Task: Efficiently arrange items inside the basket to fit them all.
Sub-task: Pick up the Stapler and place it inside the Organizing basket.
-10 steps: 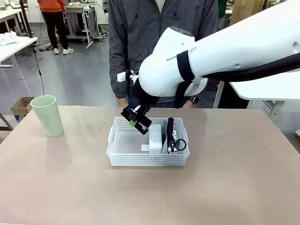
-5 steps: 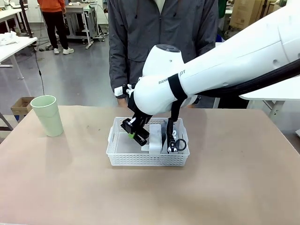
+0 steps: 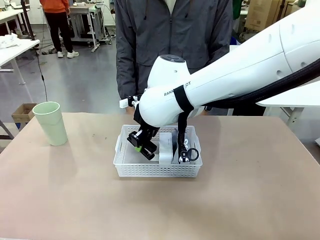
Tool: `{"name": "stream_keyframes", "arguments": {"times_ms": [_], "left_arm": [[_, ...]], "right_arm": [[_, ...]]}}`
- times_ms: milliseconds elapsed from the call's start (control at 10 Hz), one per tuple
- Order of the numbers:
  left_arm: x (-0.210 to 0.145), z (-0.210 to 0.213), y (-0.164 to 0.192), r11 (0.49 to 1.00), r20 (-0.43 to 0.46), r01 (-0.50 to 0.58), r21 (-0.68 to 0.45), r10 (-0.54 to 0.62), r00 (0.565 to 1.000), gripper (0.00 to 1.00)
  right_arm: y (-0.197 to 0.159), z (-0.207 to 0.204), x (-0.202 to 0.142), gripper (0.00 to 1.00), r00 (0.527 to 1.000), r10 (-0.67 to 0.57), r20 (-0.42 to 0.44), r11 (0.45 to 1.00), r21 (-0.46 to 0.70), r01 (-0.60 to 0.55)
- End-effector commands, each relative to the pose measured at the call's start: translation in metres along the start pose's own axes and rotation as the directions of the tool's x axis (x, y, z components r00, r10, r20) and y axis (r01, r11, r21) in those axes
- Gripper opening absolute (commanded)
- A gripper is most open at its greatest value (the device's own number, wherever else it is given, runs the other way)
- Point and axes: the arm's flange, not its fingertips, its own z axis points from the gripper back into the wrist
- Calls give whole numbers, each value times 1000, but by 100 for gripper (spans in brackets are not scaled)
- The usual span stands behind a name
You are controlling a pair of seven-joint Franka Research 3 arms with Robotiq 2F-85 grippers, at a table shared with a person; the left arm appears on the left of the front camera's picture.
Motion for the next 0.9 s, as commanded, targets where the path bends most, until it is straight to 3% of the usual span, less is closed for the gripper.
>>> {"name": "stream_keyframes", "arguments": {"times_ms": [0,200,300,400,800], "left_arm": [[-2,0,-1,1000,6,15,-26,-15,1000,100],[-2,0,-1,1000,6,15,-26,-15,1000,100],[-2,0,-1,1000,6,15,-26,-15,1000,100],[-2,0,-1,1000,6,15,-26,-15,1000,100],[-2,0,-1,1000,6,15,-26,-15,1000,100]], "right_arm": [[1,6,-2,37,1000,0,4,1000,-6,0],[0,0,0,37,1000,0,0,1000,0,0],[1,0,0,37,1000,-13,-11,998,-63,12],[3,-5,1,96,1000,-9,-23,998,-67,7],[2,-9,3,100,1000,-15,-20,997,-71,14]]}}
